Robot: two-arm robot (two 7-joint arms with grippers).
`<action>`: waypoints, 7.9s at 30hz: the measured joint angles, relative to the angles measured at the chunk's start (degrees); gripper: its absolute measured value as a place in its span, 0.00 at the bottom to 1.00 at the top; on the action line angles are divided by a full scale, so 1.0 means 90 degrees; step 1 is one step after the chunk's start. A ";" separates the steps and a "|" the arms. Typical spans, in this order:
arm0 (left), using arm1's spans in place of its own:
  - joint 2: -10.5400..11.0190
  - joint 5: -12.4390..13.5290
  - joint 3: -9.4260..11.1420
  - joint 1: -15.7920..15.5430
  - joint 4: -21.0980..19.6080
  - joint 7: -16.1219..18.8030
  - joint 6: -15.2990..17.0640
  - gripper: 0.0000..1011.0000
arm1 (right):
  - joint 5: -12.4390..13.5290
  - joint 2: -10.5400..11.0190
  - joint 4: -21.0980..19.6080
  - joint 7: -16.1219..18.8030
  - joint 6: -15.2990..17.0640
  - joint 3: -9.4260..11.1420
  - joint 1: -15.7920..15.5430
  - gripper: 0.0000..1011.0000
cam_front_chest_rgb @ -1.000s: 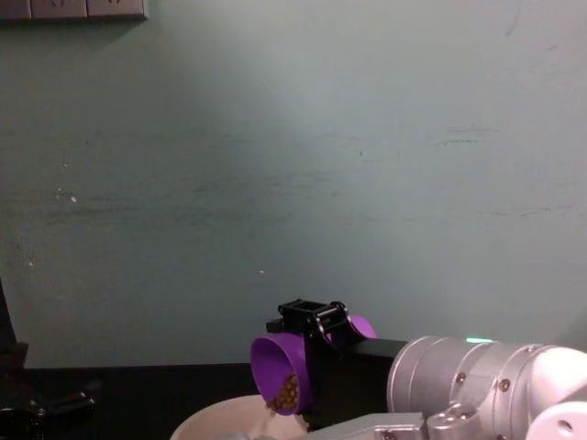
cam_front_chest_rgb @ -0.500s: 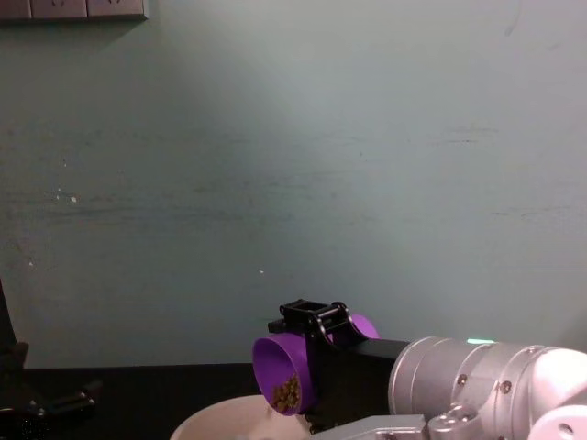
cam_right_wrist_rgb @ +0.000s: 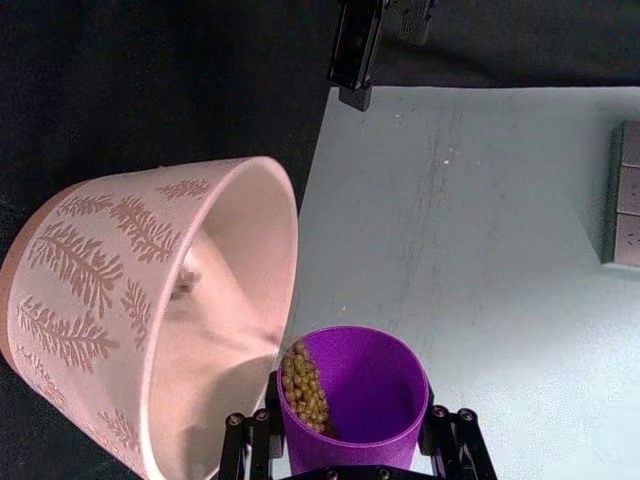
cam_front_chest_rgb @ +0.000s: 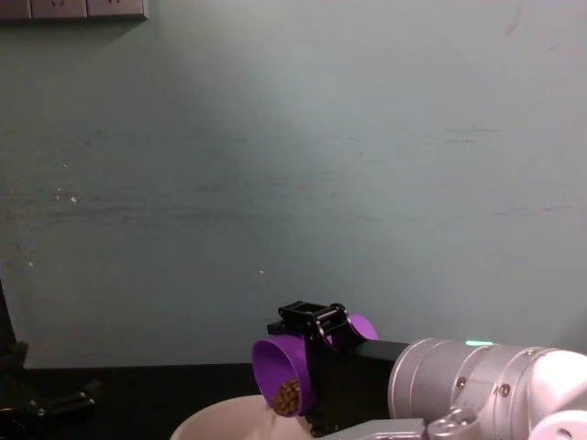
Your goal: Pick up the cup and pour the mung beans from the cup into the bowl.
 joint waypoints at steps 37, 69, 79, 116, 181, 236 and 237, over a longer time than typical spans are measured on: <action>0.0000 0.0000 0.0000 0.0000 0.0000 0.0000 0.0000 0.99 | -0.0148 0.0003 0.0005 0.0050 -0.0062 -0.0049 0.0019 0.72; 0.0000 0.0000 0.0000 0.0000 0.0000 0.0000 0.0000 0.99 | -0.0867 0.0078 0.0012 -0.0019 0.0099 -0.0379 0.0122 0.72; 0.0000 0.0000 0.0000 0.0000 0.0000 0.0000 0.0000 0.99 | -0.1012 0.0126 0.0004 -0.0094 0.0022 -0.0475 0.0163 0.72; 0.0000 0.0000 0.0000 0.0000 0.0000 0.0000 0.0000 0.99 | 0.1435 0.0122 -0.0634 -0.1037 -0.0267 0.0996 -0.0782 0.72; 0.0000 0.0000 0.0000 0.0000 0.0000 0.0000 0.0000 0.99 | 0.9086 -0.0685 0.1942 0.0530 -0.2342 0.3344 -0.1420 0.72; 0.0000 0.0000 0.0000 0.0000 0.0000 0.0000 0.0000 0.99 | 0.9150 -0.0335 0.0803 -0.0082 -0.2043 0.3958 -0.1682 0.99; 0.0000 0.0000 0.0000 0.0000 0.0000 0.0000 0.0000 0.99 | 0.9173 -0.0316 0.0847 -0.0089 -0.2018 0.4022 -0.1679 0.99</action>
